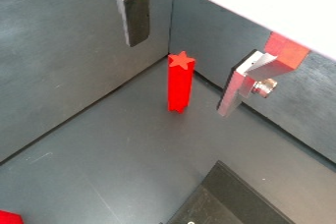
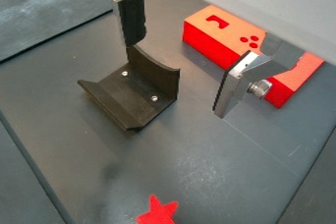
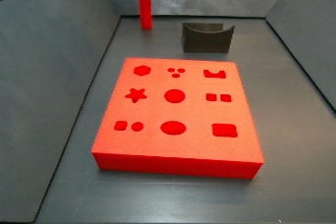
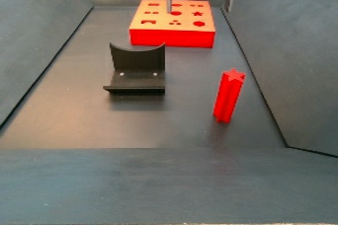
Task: Pick up the star object. Move up. Move to above the board. Insert the star object.
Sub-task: Pick up the star object.
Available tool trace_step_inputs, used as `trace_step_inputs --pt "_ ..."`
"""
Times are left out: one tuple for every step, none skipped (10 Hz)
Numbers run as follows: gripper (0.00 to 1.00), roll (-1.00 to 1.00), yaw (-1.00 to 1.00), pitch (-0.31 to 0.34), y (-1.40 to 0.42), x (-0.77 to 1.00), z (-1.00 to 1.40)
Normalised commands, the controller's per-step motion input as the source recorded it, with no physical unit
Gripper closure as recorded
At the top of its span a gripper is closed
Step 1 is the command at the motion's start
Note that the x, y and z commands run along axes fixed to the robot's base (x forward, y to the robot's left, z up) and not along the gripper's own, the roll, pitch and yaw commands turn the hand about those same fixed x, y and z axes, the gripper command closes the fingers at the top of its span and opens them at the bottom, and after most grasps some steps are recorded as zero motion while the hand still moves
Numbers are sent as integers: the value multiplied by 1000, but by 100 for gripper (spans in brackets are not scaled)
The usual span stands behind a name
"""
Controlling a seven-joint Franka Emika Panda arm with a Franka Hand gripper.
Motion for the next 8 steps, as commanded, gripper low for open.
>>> trace_step_inputs --pt "0 0 0 4 0 0 0" --pt "0 0 0 -4 0 0 -14" --pt "0 4 0 0 0 -71 -123" --pt "0 34 20 0 100 -274 -174" --pt "0 16 149 -10 286 -406 -186" --pt "0 31 300 -14 403 -483 -306" --pt "0 23 343 -26 466 -569 -337" --pt "0 9 369 -17 514 -531 -357"
